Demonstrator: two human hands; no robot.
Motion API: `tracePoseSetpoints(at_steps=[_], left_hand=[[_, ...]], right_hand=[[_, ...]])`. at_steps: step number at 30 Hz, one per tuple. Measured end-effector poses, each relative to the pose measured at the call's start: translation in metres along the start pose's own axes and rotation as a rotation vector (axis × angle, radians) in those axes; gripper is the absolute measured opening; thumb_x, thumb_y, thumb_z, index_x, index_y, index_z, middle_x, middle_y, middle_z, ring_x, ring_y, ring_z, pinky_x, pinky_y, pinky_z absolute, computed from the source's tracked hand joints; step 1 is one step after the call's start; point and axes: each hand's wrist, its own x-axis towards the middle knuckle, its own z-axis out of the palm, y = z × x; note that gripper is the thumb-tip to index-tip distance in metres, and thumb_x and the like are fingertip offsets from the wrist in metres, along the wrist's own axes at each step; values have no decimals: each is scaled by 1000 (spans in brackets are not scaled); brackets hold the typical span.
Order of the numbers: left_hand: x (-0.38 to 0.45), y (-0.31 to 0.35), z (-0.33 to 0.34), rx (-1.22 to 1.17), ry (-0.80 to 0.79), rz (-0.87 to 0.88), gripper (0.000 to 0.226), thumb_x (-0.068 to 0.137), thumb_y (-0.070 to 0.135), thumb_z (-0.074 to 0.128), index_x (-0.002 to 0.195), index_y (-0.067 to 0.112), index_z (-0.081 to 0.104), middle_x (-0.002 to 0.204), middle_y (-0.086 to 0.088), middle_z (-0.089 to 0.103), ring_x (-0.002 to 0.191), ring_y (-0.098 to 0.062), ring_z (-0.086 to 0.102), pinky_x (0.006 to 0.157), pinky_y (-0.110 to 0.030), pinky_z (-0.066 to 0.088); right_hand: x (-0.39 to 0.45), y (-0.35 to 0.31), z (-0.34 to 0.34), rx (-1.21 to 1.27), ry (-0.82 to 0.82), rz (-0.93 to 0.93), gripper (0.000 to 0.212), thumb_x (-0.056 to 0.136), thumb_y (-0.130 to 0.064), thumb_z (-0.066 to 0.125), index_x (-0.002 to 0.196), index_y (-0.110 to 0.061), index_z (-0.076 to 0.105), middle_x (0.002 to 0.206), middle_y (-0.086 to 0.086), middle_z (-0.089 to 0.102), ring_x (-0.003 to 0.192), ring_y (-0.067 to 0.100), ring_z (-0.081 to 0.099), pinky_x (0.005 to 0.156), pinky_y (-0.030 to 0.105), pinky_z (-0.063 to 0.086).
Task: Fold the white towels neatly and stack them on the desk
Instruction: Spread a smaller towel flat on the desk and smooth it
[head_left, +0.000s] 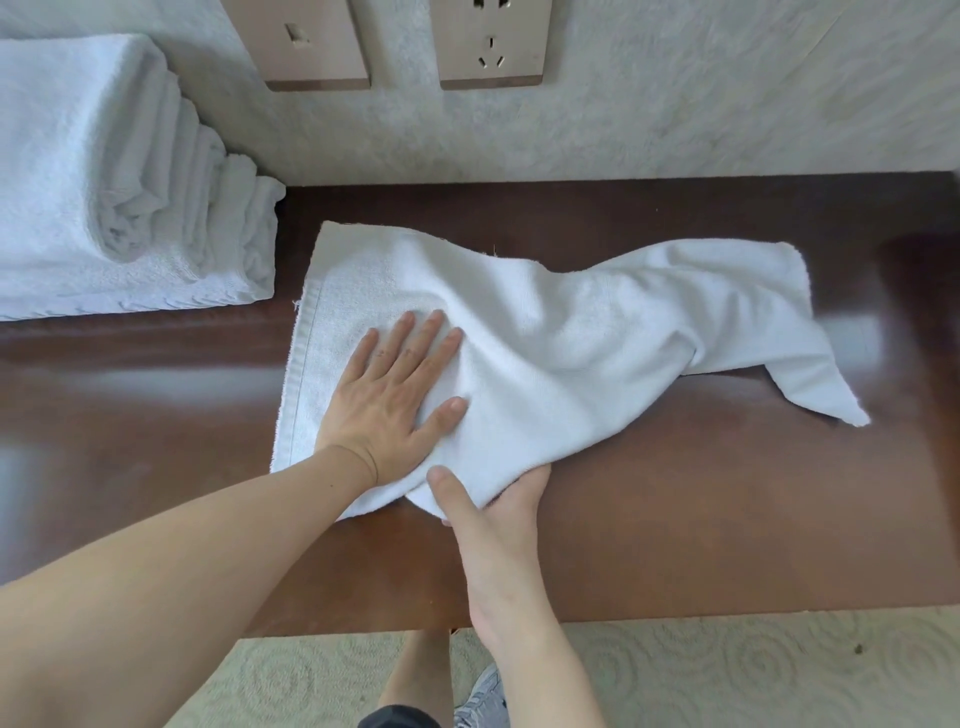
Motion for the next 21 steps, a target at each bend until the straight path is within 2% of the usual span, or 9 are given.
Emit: tracePoseSetpoints(at_steps=[5, 9, 12, 15, 16, 17, 18, 19, 21], left_hand=[[0, 1, 0, 30, -10, -2, 76, 92, 72, -2, 155, 35, -22, 164, 12, -26, 150, -12, -26, 125, -44, -7], [-1, 2, -1, 30, -1, -2, 81, 90, 77, 0, 156, 34, -21, 165, 10, -24, 150, -13, -25, 125, -44, -8], [-2, 2, -2, 25, 1, 4, 83, 90, 79, 0, 156, 34, -20, 165, 10, -23, 150, -13, -25, 125, -45, -6], [-2, 2, -3, 23, 4, 5, 83, 90, 80, 1, 156, 33, -21, 164, 10, -25, 150, -13, -26, 125, -46, -5], [-2, 2, -3, 19, 5, 7, 83, 90, 80, 1, 156, 33, -21, 164, 10, -25, 150, -13, -26, 125, -46, -5], [-2, 2, -3, 17, 5, 7, 83, 90, 80, 0, 156, 33, -21, 164, 10, -25, 150, -13, -26, 125, -46, -5], [-3, 2, -3, 18, 6, 7, 84, 89, 80, -2, 156, 33, -20, 164, 10, -25, 150, -14, -26, 125, -46, -4], [-3, 2, -2, 20, 9, 7, 84, 89, 80, -3, 156, 33, -20, 164, 9, -25, 150, -14, -26, 125, -46, -4], [-2, 2, -1, 18, 14, 9, 84, 89, 80, -3, 157, 33, -18, 165, 10, -24, 151, -14, -25, 125, -46, -2]], right_hand=[[-13, 2, -25, -49, 145, 115, 65, 80, -27, 79, 122, -50, 36, 113, -9, 66, 94, 7, 62, 87, 28, 51], [-16, -6, -37, -121, 199, 205, 44, 92, -33, 69, 124, -36, 39, 82, 0, 56, 61, 13, 47, 64, 21, 43], [-13, -15, -41, 16, 258, 291, 36, 98, -51, 57, 120, -24, 53, 82, 5, 63, 55, 12, 44, 44, 25, 28], [-8, -27, -44, 151, 251, 367, 44, 101, -53, 47, 123, -17, 59, 95, 7, 76, 62, 11, 55, 38, 22, 24], [-6, -31, -43, 176, 205, 411, 48, 101, -57, 44, 123, -17, 61, 101, 7, 77, 66, 12, 60, 40, 23, 33], [-1, -33, -42, 198, 152, 458, 54, 99, -61, 42, 123, -18, 63, 106, 6, 77, 74, 14, 67, 51, 28, 49], [3, -34, -39, 221, 104, 492, 58, 97, -65, 41, 124, -20, 65, 111, 5, 76, 87, 16, 73, 78, 37, 58], [8, -36, -37, 240, 65, 497, 61, 95, -67, 41, 126, -21, 66, 117, 3, 75, 101, 18, 73, 100, 44, 51], [18, -39, -32, 303, 46, 442, 62, 95, -65, 44, 133, -20, 64, 126, 2, 71, 116, 20, 67, 112, 46, 43]])
